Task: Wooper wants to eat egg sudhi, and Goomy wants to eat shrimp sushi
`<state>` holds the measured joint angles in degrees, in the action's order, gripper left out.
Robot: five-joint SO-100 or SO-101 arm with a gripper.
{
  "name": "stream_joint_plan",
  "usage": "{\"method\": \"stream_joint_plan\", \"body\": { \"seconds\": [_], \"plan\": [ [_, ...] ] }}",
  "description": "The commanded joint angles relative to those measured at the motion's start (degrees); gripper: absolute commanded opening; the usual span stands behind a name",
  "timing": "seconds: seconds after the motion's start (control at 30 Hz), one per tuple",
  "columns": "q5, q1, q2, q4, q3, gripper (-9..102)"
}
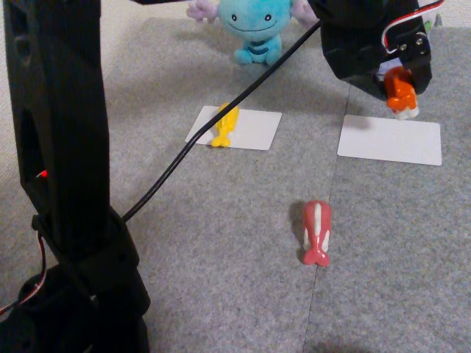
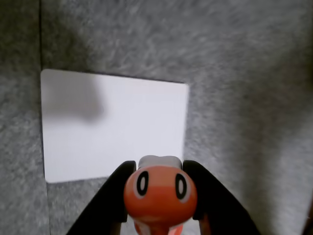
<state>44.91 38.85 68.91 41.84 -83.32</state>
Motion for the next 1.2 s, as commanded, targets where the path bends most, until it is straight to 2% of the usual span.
{"method": "stream_joint_plan", "body": {
  "seconds": [0.0,0.37,1.17],
  "plan": [
    [0.09,-0.26,-0.62,-1.58,2.37,5],
    [0.53,-2.99,-2.29,-0.53,2.37,5],
    [-0.44,-0.53,-2.46,-0.7,2.37,5]
  ]
}}
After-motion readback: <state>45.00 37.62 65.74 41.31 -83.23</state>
